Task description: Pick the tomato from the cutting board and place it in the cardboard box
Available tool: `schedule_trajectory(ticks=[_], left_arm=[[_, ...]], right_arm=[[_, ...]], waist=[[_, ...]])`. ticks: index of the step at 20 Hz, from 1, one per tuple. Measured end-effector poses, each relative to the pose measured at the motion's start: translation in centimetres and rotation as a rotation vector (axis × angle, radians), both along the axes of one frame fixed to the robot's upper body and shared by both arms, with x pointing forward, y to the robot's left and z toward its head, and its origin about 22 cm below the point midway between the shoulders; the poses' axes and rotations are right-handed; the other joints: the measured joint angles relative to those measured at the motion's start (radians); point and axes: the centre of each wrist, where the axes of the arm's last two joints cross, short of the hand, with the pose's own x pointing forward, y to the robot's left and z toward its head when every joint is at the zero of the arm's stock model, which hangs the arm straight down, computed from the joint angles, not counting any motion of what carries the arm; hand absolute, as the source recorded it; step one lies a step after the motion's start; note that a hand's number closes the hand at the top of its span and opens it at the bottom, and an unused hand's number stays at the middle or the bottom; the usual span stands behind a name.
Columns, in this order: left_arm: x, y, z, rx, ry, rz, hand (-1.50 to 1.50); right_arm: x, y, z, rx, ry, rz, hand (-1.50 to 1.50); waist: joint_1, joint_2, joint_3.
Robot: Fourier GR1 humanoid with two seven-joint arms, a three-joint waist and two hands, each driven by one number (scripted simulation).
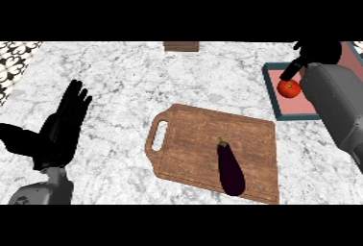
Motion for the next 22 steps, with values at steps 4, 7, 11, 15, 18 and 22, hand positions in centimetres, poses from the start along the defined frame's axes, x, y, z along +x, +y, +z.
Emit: schedule_trajectory(ticks=[4, 7, 11, 15, 18, 22], left_arm=[[-0.2, 0.0, 0.1, -0.001, 0.007, -0.002, 0.0], [-0.2, 0.3, 0.4, -0.002, 0.003, -0.005, 0.0], [0.0, 0.6, 0.2, 0.002, 0.002, 0.005, 0.0], [0.1, 0.8, 0.1, 0.0, 0.003, 0.013, 0.0], [-0.5, 0.8, -0.2, -0.001, 0.011, 0.019, 0.0], [-0.7, 1.2, -0.4, 0.001, 0.013, 0.027, 0.0]], right_arm=[[-0.5, -1.7, -0.1, 0.027, -0.183, 0.039, -1.5], [-0.5, -2.1, 0.8, 0.045, -0.373, 0.078, -1.5], [-0.4, -1.7, 2.2, 0.154, -0.57, 0.09, -1.5], [-0.4, -1.7, 3.5, 0.352, -0.717, 0.063, -1.5], [-0.8, -1.8, 3.9, 0.501, -0.825, 0.046, -1.5], [-1.8, -3.5, 4.5, 0.643, -0.933, 0.033, -1.5]], waist=[[-0.004, -0.002, 0.001], [-0.003, -0.001, 0.001], [-0.008, -0.003, 0.001], [-0.015, -0.006, 0.001], [-0.022, -0.01, 0.001], [-0.028, -0.012, 0.0]])
